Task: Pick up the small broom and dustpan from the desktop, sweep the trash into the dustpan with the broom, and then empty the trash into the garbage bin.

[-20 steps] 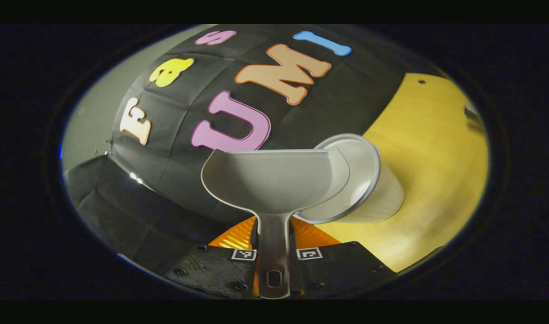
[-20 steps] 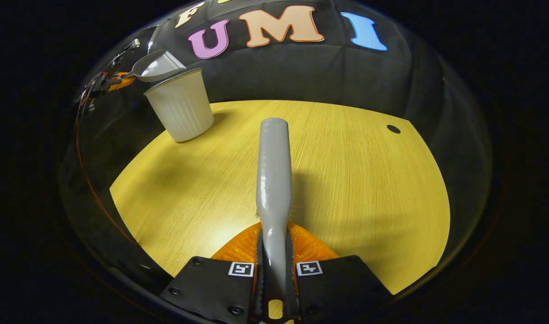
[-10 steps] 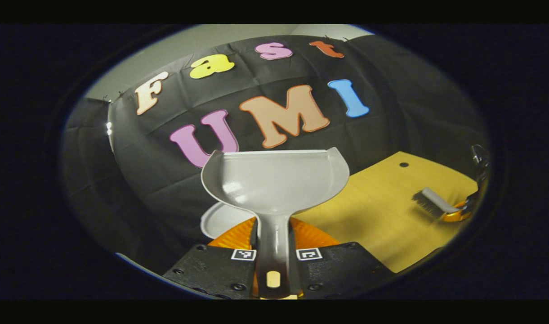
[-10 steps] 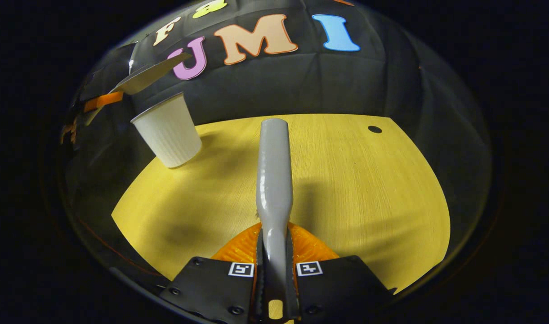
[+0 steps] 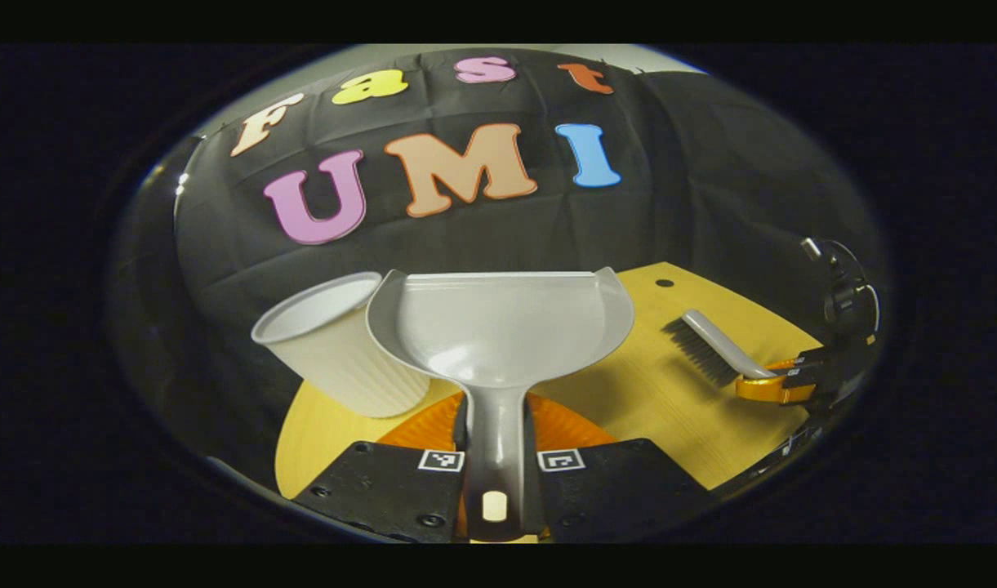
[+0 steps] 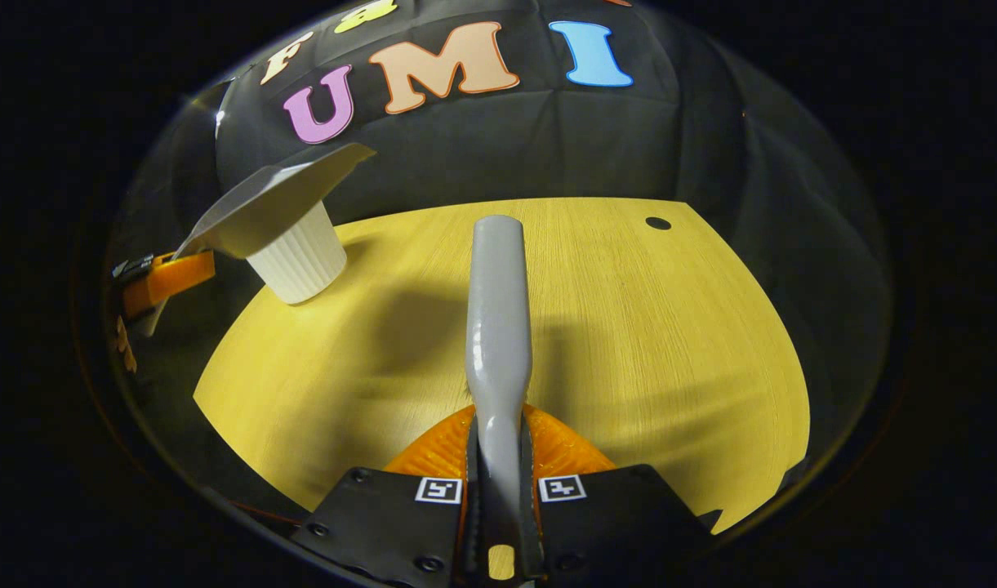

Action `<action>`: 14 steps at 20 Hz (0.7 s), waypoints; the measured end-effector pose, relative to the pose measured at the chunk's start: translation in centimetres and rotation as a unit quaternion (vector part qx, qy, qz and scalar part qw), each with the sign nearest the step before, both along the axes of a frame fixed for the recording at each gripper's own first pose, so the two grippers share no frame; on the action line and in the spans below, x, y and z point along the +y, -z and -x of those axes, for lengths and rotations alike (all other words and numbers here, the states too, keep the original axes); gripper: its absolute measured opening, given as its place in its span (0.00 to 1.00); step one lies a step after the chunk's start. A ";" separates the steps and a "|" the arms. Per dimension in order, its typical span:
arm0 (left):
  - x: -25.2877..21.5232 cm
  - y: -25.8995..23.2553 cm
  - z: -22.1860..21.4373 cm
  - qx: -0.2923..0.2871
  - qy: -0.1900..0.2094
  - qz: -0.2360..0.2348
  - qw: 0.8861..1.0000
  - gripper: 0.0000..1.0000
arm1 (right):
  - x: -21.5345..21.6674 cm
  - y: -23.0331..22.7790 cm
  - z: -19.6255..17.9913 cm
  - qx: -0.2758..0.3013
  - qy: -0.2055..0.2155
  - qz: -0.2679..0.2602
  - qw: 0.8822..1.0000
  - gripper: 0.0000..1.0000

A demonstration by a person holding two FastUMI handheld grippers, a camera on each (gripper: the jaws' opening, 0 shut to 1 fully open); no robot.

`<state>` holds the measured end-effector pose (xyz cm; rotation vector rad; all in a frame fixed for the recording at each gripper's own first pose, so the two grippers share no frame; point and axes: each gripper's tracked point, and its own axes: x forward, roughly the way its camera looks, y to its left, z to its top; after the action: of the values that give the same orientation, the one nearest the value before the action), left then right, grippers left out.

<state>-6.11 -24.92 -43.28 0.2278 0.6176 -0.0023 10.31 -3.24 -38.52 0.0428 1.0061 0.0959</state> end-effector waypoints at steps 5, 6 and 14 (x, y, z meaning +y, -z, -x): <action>0.9 6.5 3.6 0.065 -0.026 -0.002 0.998 0.18 | 0.8 1.5 1.1 0.034 -0.011 0.020 0.999 0.20; 1.1 7.8 4.3 0.081 -0.031 0.001 0.996 0.18 | 0.9 1.8 1.0 0.041 -0.012 0.023 0.999 0.20; 2.4 12.4 6.8 0.157 -0.065 0.011 0.985 0.19 | 0.8 1.6 1.7 0.109 -0.027 0.067 0.991 0.20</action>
<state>-12.92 -22.54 -55.67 0.1662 0.9448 0.0825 8.65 -2.46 -40.15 -0.0981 1.2299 0.0736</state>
